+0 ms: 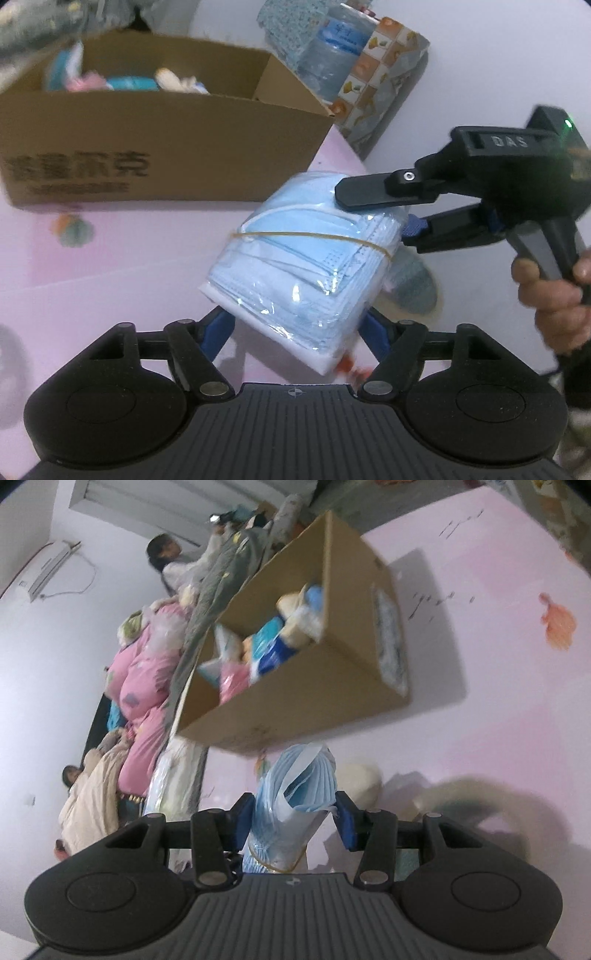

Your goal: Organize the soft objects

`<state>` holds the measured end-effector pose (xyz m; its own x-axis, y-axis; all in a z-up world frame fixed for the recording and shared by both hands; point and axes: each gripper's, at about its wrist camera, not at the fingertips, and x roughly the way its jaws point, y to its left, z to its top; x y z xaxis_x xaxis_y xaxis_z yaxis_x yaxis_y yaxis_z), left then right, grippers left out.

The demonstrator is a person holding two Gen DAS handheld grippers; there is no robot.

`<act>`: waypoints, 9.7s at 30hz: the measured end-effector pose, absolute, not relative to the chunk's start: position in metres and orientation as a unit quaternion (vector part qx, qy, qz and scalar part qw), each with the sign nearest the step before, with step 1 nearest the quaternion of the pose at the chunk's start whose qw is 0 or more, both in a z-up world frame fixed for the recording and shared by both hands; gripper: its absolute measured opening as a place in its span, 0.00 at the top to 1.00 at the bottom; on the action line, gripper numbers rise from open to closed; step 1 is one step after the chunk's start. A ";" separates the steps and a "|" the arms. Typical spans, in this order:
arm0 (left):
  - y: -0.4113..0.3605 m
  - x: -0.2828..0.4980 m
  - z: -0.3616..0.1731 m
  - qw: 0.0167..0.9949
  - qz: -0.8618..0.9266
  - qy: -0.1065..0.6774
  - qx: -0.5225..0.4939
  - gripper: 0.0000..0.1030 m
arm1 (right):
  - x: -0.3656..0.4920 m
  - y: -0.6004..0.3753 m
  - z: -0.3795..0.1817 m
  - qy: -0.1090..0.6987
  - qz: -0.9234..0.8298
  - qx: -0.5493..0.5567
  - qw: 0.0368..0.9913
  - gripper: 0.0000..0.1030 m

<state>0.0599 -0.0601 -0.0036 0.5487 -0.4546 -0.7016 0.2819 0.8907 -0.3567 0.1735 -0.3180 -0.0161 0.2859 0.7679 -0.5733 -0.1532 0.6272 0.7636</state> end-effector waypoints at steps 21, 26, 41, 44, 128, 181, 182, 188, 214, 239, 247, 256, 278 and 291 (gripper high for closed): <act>-0.046 0.039 -0.025 0.885 -0.159 0.436 0.027 0.20 | 0.121 -0.228 -0.054 0.581 0.358 0.257 0.684 0.57; -0.043 0.040 -0.027 0.887 -0.154 0.435 0.021 0.22 | 0.123 -0.226 -0.043 0.581 0.350 0.210 0.705 0.45; -0.023 0.047 -0.026 0.887 -0.160 0.432 -0.030 0.23 | 0.156 -0.183 -0.020 0.491 0.255 -0.094 0.827 0.33; -0.023 0.047 -0.028 0.888 -0.163 0.429 -0.030 0.23 | 0.161 -0.176 -0.037 0.501 0.249 -0.125 0.820 0.33; -0.043 0.162 0.119 0.931 -0.143 0.326 -0.079 0.32 | 0.180 -0.302 0.123 0.292 0.301 0.065 0.906 0.29; 0.034 -0.007 0.173 0.953 -0.010 0.300 -0.038 0.00 | 0.045 -0.334 0.126 0.248 0.316 0.138 0.905 0.29; 0.040 -0.013 0.169 0.953 -0.001 0.301 -0.037 0.00 | 0.036 -0.334 0.122 0.250 0.311 0.139 0.906 0.29; 0.055 -0.033 0.134 0.948 0.039 0.315 -0.036 0.00 | -0.004 -0.311 0.093 0.273 0.270 0.135 0.914 0.29; 0.065 -0.030 0.043 0.951 0.046 0.303 -0.034 0.00 | 0.243 -0.073 0.029 0.380 0.241 0.018 0.893 0.35; 0.068 -0.046 0.040 0.950 -0.009 0.303 -0.078 0.00 | 0.174 -0.119 0.010 0.470 0.310 0.108 0.819 0.35; 0.052 -0.041 0.046 0.948 0.003 0.314 -0.050 0.00 | 0.115 -0.168 0.050 0.364 0.295 0.106 0.877 0.29; 0.028 -0.036 0.051 0.944 0.036 0.327 -0.027 0.00 | -0.004 -0.227 0.074 0.268 0.190 0.008 0.944 0.29; 0.006 -0.024 0.043 0.931 0.080 0.356 -0.021 0.00 | -0.005 -0.219 0.023 0.323 0.101 0.039 0.940 0.29; -0.005 -0.019 0.047 0.926 0.093 0.366 -0.013 0.00 | 0.007 -0.195 0.017 0.345 0.124 0.026 0.930 0.29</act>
